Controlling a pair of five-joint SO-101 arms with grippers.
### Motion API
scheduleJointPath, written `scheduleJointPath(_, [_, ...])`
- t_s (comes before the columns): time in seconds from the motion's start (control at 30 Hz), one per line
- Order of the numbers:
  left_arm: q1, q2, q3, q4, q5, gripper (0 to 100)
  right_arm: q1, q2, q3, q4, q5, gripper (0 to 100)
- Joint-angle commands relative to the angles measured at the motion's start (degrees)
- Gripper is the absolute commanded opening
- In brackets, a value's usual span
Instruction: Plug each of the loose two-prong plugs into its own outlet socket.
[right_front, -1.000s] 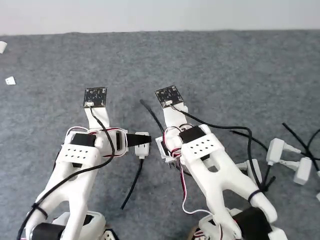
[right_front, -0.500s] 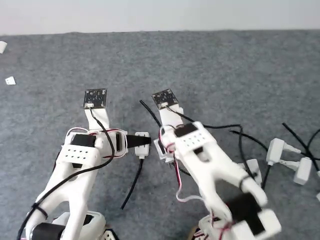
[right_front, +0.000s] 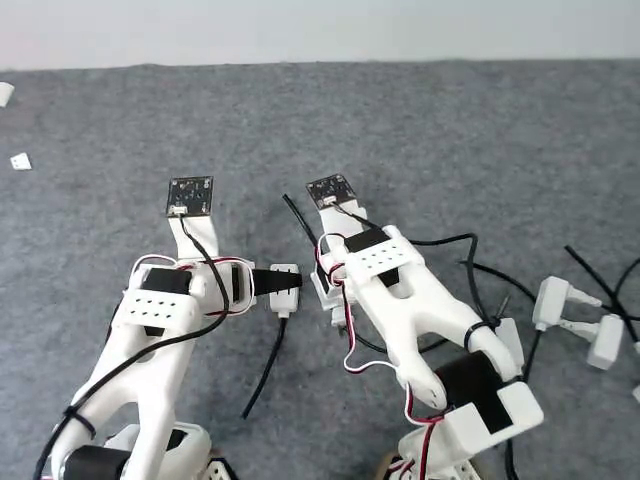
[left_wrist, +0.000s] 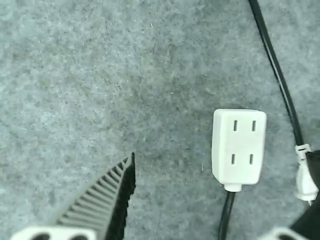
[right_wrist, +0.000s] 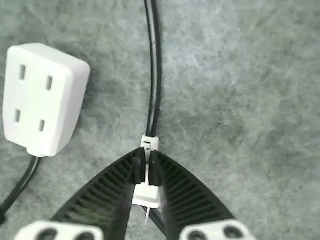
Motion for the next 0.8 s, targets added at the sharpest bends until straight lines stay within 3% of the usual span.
scheduleJointPath(0.0, [-0.4,-0.6,-0.6,-1.2,-0.6,50,0.3,0.0,-2.5,0.7,1.3,1.3])
scheduleJointPath(0.3, [-0.4,-0.6,-0.7,-1.3,-0.7,50,-1.2,-0.3,-2.9,0.8,1.1,9.1])
scheduleJointPath(0.77, [-0.4,-0.6,-0.7,-1.3,-0.7,50,-1.8,-3.5,-2.4,0.7,-2.3,9.0])
